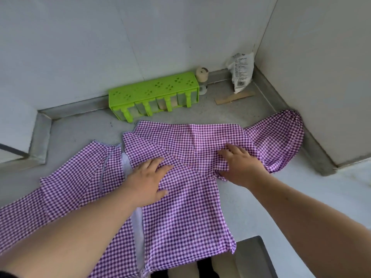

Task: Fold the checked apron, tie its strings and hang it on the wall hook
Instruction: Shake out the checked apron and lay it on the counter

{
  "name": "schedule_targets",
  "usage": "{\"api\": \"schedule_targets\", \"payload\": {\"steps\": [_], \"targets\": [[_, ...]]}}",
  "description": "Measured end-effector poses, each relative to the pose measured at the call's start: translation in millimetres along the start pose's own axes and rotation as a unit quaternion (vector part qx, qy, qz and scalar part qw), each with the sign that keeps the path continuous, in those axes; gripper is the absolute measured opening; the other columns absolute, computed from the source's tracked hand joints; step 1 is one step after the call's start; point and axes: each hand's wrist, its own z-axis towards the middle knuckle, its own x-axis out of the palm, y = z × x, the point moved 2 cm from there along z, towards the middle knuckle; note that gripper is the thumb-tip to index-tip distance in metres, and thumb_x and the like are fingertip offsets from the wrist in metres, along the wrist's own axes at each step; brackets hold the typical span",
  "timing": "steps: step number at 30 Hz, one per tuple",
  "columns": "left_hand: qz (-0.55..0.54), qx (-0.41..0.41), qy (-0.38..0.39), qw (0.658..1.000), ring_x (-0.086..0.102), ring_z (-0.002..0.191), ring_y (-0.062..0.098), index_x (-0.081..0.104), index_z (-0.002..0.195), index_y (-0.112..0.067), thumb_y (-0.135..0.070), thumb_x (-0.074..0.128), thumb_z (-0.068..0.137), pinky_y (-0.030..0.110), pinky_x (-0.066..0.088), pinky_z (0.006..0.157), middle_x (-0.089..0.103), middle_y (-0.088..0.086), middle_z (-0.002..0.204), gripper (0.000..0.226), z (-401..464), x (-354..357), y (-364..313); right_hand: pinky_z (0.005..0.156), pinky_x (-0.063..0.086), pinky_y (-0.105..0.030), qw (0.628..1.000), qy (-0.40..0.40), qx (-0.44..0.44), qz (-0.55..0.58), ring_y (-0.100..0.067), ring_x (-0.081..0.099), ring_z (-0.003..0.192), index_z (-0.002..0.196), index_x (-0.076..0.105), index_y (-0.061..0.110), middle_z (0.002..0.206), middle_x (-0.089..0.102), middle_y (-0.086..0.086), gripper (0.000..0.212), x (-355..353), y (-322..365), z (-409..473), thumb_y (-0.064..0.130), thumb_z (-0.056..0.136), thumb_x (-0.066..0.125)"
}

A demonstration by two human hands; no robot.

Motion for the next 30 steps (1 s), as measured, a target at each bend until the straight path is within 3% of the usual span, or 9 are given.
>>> {"api": "schedule_targets", "payload": {"steps": [4,6,8,10,15,19,22,26,30], "targets": [[-0.04,-0.113,-0.007,0.993,0.009,0.161,0.03,0.008,0.166,-0.032,-0.074,0.046,0.095,0.049,0.02,0.129,0.002,0.004,0.175,0.09,-38.8,23.4,51.0,0.121,0.025,-0.065,0.998,0.027,0.036,-0.036,-0.035,0.014,0.158,0.16,0.019,0.036,0.173,0.006,-0.002,0.093,-14.5,11.0,19.0,0.06,0.086,0.07],[-0.054,-0.162,-0.014,0.985,0.01,0.16,0.032,0.01,0.166,-0.029,-0.076,0.045,0.094,0.049,0.018,0.13,0.004,0.007,0.175,0.093,-57.4,35.0,73.1,0.119,0.029,-0.064,0.996,-0.014,0.037,-0.076,-0.037,0.026,0.153,0.158,0.026,0.029,0.169,0.019,-0.008,0.087,-17.9,29.6,21.3,0.056,0.086,0.068],[-0.081,-0.201,-0.009,0.976,0.006,0.161,0.032,0.007,0.167,-0.027,-0.08,0.042,0.092,0.048,0.012,0.131,0.0,0.008,0.176,0.098,-75.5,48.0,91.9,0.12,0.031,-0.057,0.993,-0.072,-0.029,-0.091,-0.033,0.031,0.15,0.156,0.031,0.029,0.166,0.026,-0.006,0.074,-14.7,62.6,16.2,0.052,0.092,0.06],[-0.115,-0.222,0.005,0.968,0.002,0.162,0.03,0.0,0.167,-0.029,-0.083,0.042,0.09,0.047,0.011,0.131,-0.006,0.005,0.176,0.103,-92.3,63.0,108.0,0.121,0.029,-0.051,0.982,-0.073,-0.144,-0.092,-0.028,0.027,0.152,0.157,0.028,0.034,0.168,0.022,-0.001,0.069,-1.4,104.7,7.8,0.053,0.096,0.055],[-0.121,-0.211,0.074,0.967,-0.016,0.161,0.026,-0.019,0.165,-0.033,-0.09,0.043,0.084,0.049,0.006,0.13,-0.031,-0.002,0.172,0.117,-109.8,81.2,119.6,0.113,0.038,-0.049,0.919,-0.045,-0.361,-0.15,-0.026,0.036,0.145,0.154,0.032,0.038,0.164,0.027,0.002,0.064,43.9,187.8,-18.1,0.042,0.097,0.059],[-0.11,-0.197,0.088,0.97,-0.019,0.16,0.034,-0.024,0.163,-0.03,-0.094,0.045,0.078,0.053,0.004,0.131,-0.033,0.006,0.17,0.127,-104.0,80.6,122.3,0.083,0.058,-0.044,0.854,-0.063,-0.483,-0.184,-0.026,0.062,0.107,0.139,0.052,0.034,0.148,0.049,0.0,0.049,81.3,222.9,-30.3,0.025,0.092,0.064],[-0.102,-0.197,0.096,0.97,-0.016,0.16,0.039,-0.025,0.162,-0.028,-0.091,0.05,0.08,0.057,0.009,0.13,-0.031,0.01,0.171,0.128,-100.3,77.1,121.9,0.074,0.061,-0.044,0.841,-0.027,-0.497,-0.212,-0.025,0.067,0.093,0.129,0.058,0.028,0.137,0.054,0.0,0.039,93.2,236.2,-32.0,0.022,0.091,0.068],[-0.08,-0.196,0.115,0.971,-0.014,0.16,0.043,-0.029,0.161,-0.026,-0.093,0.053,0.076,0.058,0.014,0.13,-0.031,0.013,0.17,0.136,-97.3,73.9,120.9,0.071,0.062,-0.047,0.849,0.005,-0.472,-0.237,-0.028,0.069,0.089,0.123,0.06,0.022,0.128,0.061,-0.001,0.03,92.5,249.5,-28.8,0.018,0.094,0.066],[-0.075,-0.195,0.111,0.972,-0.013,0.16,0.043,-0.029,0.161,-0.026,-0.095,0.054,0.071,0.058,0.017,0.129,-0.032,0.013,0.17,0.14,-97.3,76.1,120.7,0.073,0.06,-0.043,0.822,0.007,-0.503,-0.265,-0.028,0.068,0.09,0.107,0.07,0.019,0.11,0.068,-0.002,0.014,84.8,259.1,-38.0,0.02,0.093,0.067]]}}
